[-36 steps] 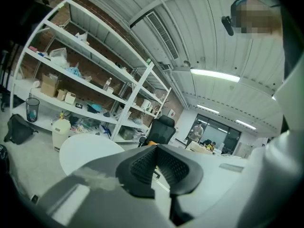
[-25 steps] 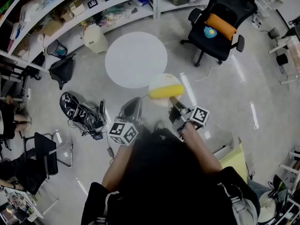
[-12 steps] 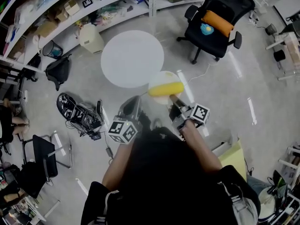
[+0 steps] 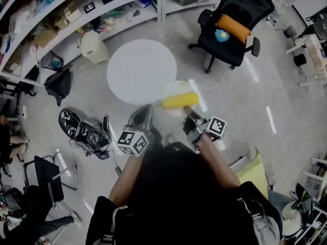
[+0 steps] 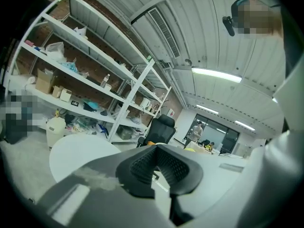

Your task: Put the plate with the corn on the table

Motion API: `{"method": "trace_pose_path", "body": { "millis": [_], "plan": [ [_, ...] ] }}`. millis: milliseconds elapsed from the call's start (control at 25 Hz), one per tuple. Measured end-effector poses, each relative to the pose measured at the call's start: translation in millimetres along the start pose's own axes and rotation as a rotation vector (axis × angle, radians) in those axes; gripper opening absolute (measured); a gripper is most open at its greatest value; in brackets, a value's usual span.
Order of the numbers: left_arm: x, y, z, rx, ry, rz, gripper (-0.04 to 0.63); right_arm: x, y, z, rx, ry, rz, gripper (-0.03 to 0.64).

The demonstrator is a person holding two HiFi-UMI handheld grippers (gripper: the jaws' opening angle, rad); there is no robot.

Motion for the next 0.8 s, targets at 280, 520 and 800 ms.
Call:
{"method": "trace_pose_path", "body": {
  "millis": [280, 520, 800],
  "plan": [
    [14, -22, 25, -0.022, -0.007, 0.009, 0.003, 0, -5, 26, 0.007, 0.01, 0.017, 0.026],
    [24, -41, 43, -0.036, -0.015, -0.001, 0.004, 2, -9, 46, 0.004, 0.016, 0.024, 0.026],
    [38, -68, 60, -0.054, -0.028, -0.016, 0.003, 2, -15, 70, -0.016, 0.032, 0.025, 0.026]
  ]
}}
Point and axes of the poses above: the fingertips, and each gripper's own axes: z forward along the fingers, y to its right, x out of its top, the point moved 6 cm from there along -z, backward along the fingers, and after that the axes turned 13 degrees about y, right-handed, at the moved point
